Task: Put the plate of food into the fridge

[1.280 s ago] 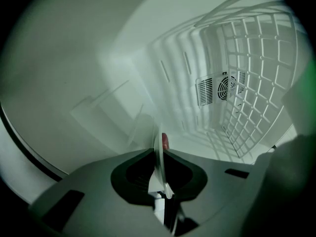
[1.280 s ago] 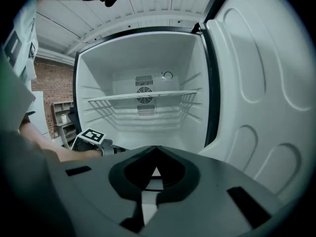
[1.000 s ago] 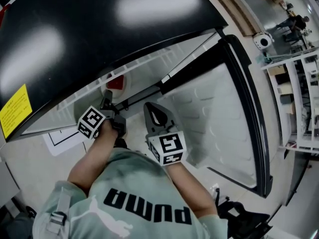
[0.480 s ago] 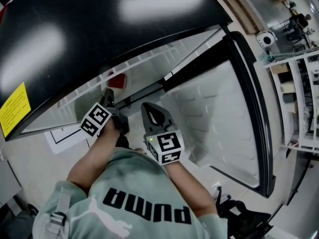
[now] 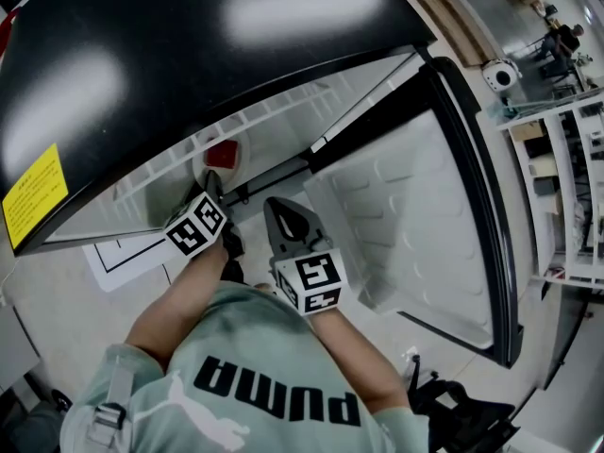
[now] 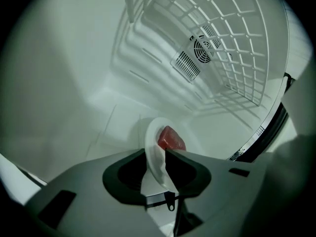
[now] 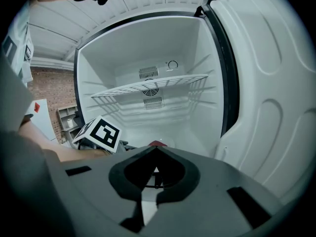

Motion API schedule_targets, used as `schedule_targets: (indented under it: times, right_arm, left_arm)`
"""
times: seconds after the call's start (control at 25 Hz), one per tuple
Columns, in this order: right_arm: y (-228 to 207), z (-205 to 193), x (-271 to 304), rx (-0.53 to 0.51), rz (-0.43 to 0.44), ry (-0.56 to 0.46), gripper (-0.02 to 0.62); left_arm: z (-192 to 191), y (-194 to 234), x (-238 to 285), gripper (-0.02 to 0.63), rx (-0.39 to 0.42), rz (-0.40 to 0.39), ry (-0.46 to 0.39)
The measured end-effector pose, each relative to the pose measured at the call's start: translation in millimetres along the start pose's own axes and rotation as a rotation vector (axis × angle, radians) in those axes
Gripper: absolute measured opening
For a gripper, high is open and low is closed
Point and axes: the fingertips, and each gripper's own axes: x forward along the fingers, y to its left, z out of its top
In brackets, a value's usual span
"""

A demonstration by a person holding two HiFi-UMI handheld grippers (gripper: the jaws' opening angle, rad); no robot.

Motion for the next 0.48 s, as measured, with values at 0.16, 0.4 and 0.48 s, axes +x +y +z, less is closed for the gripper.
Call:
schedule_targets:
  times: [0.16,0.4,0.48]
  right_arm:
    - [3,1,-1,0.003,0.000,-0.005,0.005]
    - [10,1,-2,0.003,0.007,-0.012,0.005]
    - [11,0,-2,0.002,0.008,-0.012,0.005]
  left_arm:
    - [-1,5,-3,0.101,0.068,0.036,0.017]
    - [-4,9,-10,0.101,0.151,0.045,0.013]
    - [-5,9,-13,0.100,0.171,0.038,0.007]
